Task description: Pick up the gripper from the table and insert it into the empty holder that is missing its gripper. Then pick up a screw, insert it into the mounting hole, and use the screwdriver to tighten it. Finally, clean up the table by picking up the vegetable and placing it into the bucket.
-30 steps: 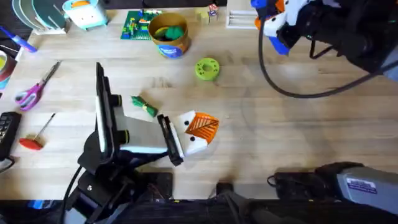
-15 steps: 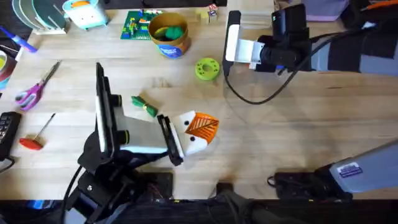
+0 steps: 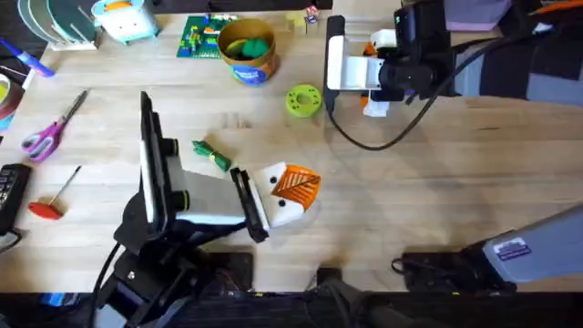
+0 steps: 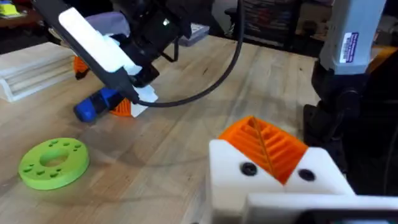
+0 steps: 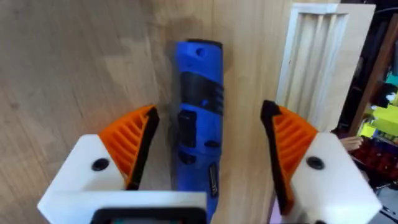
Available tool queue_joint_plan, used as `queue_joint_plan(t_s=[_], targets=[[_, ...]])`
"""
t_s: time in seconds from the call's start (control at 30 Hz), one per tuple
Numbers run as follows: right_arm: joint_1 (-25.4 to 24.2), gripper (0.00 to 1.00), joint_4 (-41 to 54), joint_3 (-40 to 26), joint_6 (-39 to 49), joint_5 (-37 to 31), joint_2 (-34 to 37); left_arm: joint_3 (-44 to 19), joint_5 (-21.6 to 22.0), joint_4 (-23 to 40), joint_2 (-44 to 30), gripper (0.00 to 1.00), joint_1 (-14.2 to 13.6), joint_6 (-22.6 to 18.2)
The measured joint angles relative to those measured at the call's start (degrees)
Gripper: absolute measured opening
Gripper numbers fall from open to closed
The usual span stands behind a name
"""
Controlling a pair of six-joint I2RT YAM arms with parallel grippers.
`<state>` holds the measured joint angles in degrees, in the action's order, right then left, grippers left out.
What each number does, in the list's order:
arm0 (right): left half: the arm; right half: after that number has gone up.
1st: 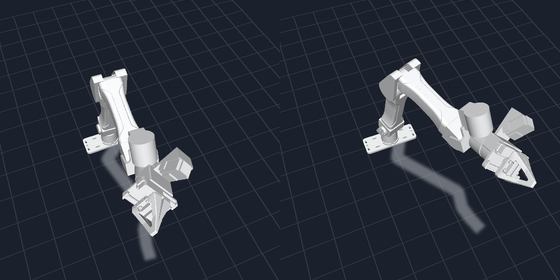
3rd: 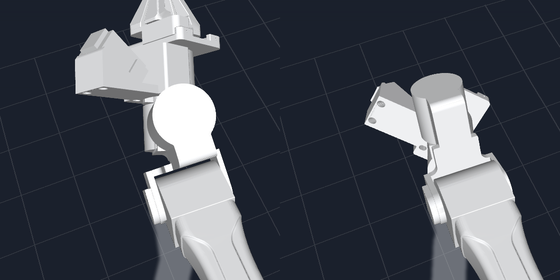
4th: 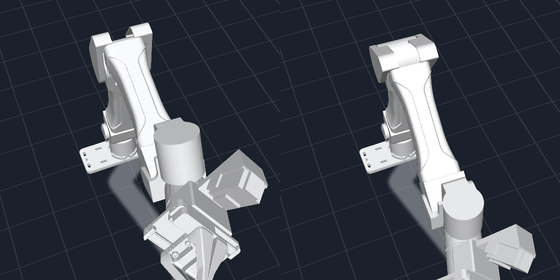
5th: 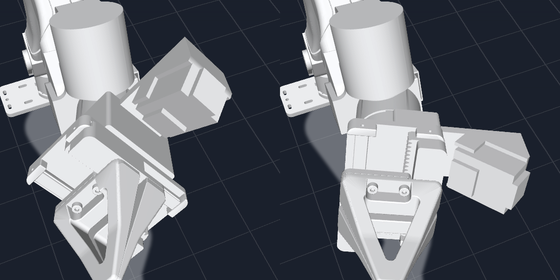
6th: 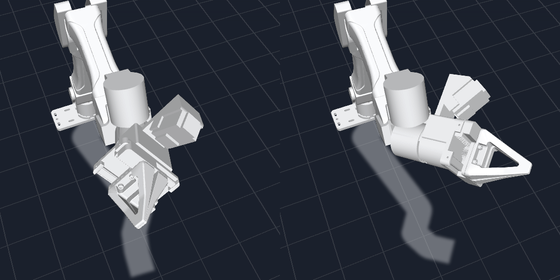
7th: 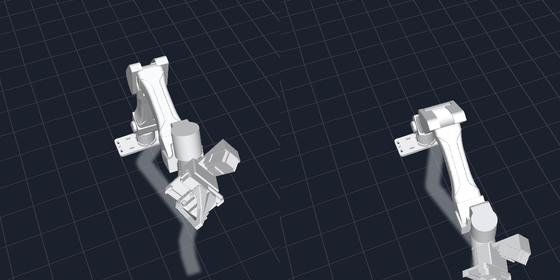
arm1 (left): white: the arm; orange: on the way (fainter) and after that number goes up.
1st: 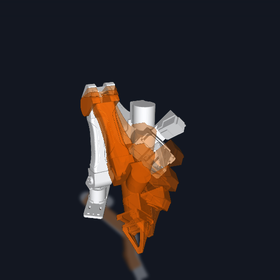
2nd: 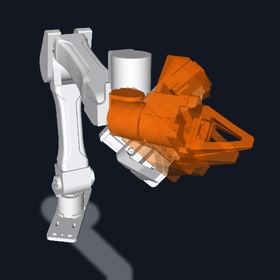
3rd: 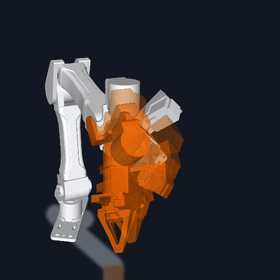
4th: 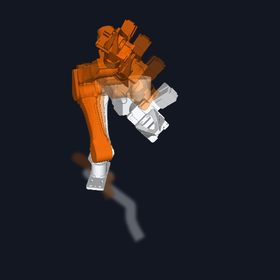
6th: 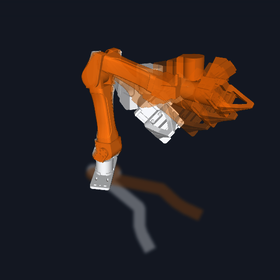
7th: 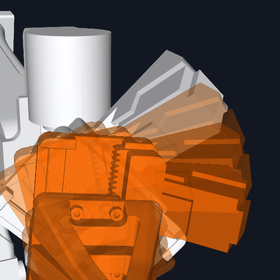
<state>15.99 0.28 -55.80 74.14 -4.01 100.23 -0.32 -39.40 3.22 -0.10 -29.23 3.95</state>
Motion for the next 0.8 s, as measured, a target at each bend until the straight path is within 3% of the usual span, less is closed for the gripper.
queue_joint_plan(t_s=[0.33,0.53,0.8], targets=[[3.5,0.991,2.4,0.0,-5.8,-6.4,-1.0,0.0,0.0,0.0,0.0,0.02,0.0,0.0],[7.1,0.991,4.9,0.7,-22.4,-11.8,-6.0,0.0,0.0,0.0,0.0,0.065,0.0,0.0],[7.0,0.992,10.7,0.7,-45.1,-8.8,-22.5,0.0,0.0,0.0,0.0,0.081,0.0,0.0]])
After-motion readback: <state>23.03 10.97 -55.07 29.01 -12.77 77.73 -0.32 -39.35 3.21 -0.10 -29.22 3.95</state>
